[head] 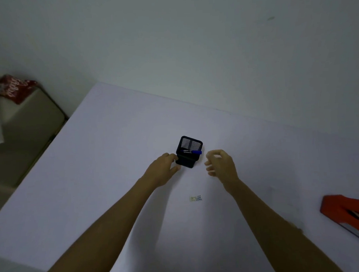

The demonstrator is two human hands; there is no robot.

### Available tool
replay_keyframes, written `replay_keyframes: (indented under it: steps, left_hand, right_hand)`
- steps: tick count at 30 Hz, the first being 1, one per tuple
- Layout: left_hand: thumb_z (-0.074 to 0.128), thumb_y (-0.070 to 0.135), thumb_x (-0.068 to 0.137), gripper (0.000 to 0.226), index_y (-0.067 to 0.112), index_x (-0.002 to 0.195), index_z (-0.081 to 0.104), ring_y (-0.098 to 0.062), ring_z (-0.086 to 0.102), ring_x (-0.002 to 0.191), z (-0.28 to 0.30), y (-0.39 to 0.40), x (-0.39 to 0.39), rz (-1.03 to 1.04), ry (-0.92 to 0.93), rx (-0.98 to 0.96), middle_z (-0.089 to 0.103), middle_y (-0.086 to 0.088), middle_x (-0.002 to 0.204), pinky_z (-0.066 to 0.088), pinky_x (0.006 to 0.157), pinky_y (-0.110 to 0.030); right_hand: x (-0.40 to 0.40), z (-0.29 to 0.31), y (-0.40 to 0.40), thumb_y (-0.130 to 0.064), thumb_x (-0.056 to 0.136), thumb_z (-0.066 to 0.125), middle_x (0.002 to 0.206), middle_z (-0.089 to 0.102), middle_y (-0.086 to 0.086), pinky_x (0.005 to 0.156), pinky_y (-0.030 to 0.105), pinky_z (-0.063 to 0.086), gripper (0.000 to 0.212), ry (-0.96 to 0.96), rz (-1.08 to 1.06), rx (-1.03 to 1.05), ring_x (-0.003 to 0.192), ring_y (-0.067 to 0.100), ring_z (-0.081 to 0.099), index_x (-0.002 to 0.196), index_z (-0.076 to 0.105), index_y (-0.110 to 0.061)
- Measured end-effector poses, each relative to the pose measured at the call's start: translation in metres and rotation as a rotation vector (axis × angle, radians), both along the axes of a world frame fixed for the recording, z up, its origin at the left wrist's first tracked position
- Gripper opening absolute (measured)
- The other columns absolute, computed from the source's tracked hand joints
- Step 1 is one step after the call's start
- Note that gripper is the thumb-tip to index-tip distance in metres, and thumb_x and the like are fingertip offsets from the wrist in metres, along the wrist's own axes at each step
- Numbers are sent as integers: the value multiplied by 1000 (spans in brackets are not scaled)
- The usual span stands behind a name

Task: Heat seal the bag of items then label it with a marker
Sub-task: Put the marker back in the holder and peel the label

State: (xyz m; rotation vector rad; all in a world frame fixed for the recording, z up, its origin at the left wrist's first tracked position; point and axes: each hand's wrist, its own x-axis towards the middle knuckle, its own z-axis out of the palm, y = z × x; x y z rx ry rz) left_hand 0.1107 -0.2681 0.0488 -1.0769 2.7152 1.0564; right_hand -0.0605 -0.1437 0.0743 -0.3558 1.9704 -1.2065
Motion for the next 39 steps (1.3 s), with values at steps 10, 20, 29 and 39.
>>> replay_keyframes:
  steps: [10, 20, 29, 39]
  left_hand:
    - [51, 26, 97, 36, 9, 129, 51, -26, 55, 111, -29, 23, -4, -47, -121, 111, 55, -13, 127, 43, 92, -30]
    - [61, 27, 90, 33, 7, 116, 57, -25, 56, 104, -51, 59, -15, -121, -165, 182, 55, -13, 118, 40, 81, -28]
    - [70, 29, 82, 41, 7, 112, 53, -26, 59, 96, -57, 90, -30, -108, -182, 126, 59, -12, 111, 47, 76, -33]
    - [64, 7, 85, 15, -1, 98, 66, -25, 63, 96, -62, 95, -43, 89, -194, 225, 67, -15, 106, 45, 73, -25]
  right_hand:
    - [15, -79, 60, -25, 79, 75, 67, 60, -3, 52, 18, 40, 23, 245, 379, 415, 60, 11, 55, 69, 55, -19]
    - [18, -101, 63, -32, 78, 76, 64, 59, 0, 50, 20, 39, 28, 282, 332, 454, 55, 11, 52, 68, 55, -15]
    - [15, -101, 58, -29, 77, 77, 65, 59, 2, 49, 22, 40, 32, 205, 342, 499, 55, 13, 52, 65, 50, -16]
    - [18, -97, 58, -28, 78, 77, 64, 60, 2, 52, 23, 42, 32, 216, 336, 495, 59, 16, 55, 64, 50, -17]
